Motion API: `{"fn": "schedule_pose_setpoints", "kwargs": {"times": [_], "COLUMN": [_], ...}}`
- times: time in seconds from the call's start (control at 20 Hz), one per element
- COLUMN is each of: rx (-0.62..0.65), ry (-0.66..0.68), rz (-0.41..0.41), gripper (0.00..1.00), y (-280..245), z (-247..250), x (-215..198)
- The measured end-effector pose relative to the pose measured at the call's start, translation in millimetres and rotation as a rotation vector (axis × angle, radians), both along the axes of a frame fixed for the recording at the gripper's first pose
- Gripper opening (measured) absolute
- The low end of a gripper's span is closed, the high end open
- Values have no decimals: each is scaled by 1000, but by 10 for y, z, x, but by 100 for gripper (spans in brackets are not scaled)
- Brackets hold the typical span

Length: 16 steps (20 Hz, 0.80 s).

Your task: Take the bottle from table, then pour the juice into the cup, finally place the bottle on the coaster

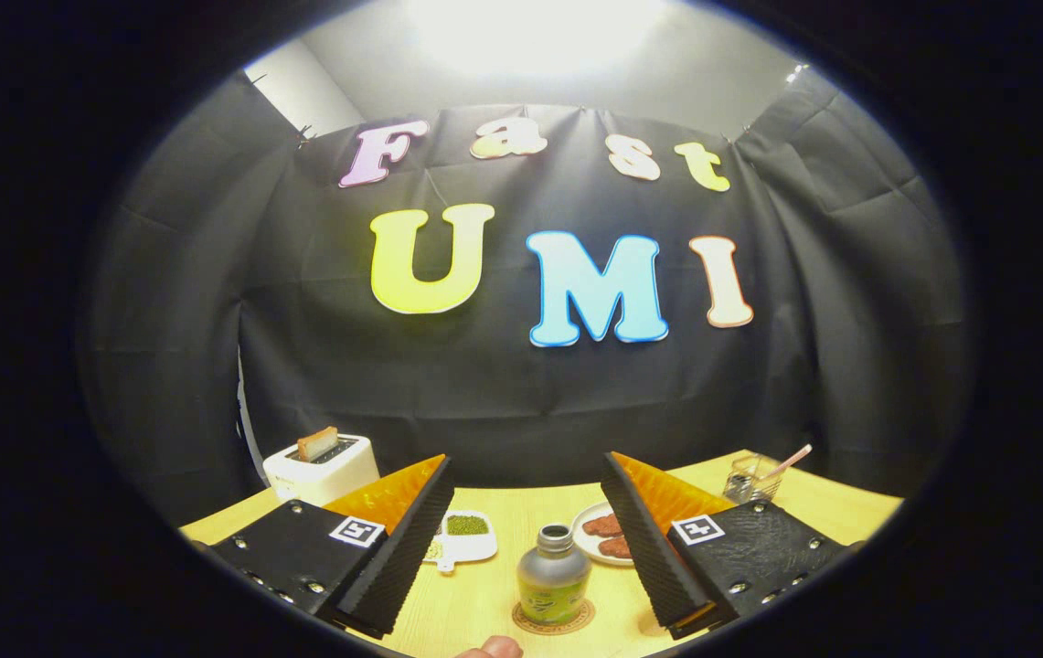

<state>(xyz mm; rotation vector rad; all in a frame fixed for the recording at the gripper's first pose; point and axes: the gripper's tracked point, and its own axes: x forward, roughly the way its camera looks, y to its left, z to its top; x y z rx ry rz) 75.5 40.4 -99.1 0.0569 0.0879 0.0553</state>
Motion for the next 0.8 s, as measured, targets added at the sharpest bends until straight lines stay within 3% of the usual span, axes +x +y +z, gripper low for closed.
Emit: {"fn": "schedule_pose_setpoints", "kwargs": {"times": [0.15,0.35,0.5,0.8], "rx": [-49,-48,-94,-26], "ry": [-30,-88,-76,-81], "rz": [-35,57,51,78], "gripper": [99,99,99,99], "y": [-137,61,-73,-228], "z": [456,992,1054,1104], "x": [-138,-191,-273,-357]}}
